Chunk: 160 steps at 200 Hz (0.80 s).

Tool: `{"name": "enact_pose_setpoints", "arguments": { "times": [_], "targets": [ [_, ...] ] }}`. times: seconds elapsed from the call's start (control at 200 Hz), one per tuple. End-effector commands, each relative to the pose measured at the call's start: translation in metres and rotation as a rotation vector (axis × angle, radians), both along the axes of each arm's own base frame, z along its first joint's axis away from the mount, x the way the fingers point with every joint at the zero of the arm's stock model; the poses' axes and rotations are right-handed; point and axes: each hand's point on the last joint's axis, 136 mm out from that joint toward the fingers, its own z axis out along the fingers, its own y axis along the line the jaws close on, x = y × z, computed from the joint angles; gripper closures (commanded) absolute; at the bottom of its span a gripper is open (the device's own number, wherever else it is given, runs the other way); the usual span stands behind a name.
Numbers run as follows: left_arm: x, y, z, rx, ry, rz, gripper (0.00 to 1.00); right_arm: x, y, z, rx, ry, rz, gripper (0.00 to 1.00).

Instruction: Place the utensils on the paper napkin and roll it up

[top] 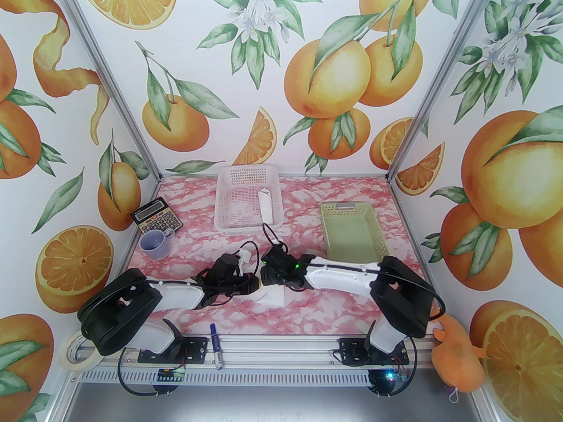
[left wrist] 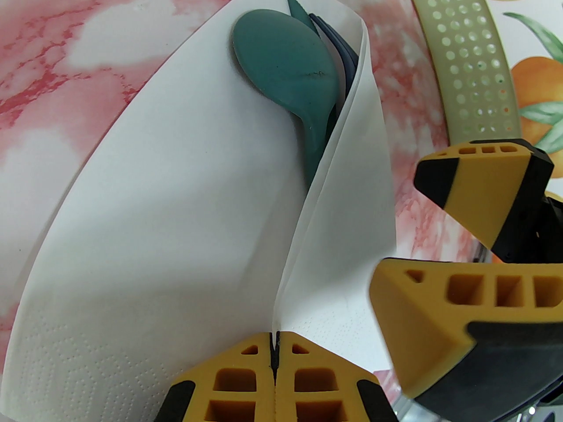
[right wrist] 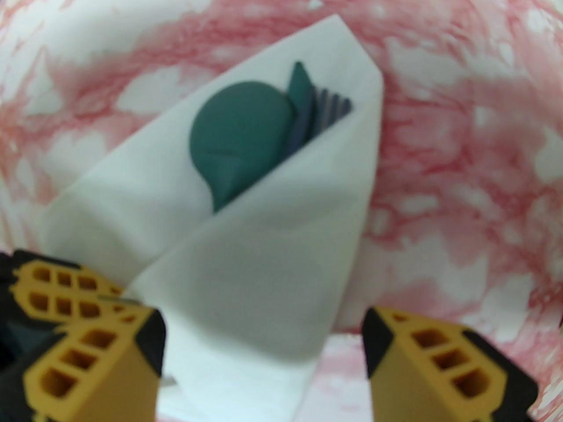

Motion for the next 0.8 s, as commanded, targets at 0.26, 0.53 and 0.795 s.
{"name": "enact_pose_setpoints", "arguments": {
  "times": [0.26,0.53,0.795],
  "targets": [
    [-0.016,0.014,-0.024,0.067,0.071,0.004,1.0,-0.004,-0.006,-0.026,-0.12,0.034,0.027,0.21],
    [-0.015,0.016,-0.025,0.074,0.075,0.012,1.0,-0.01,-0.033,-0.036,-0.24,0.046,0.027,0.25],
    [-0.015,0.018,-0.025,0.083,0.076,0.021,1.0,-0.013,-0.053,-0.041,-0.291,0.061,0.022,0.3]
  ]
}}
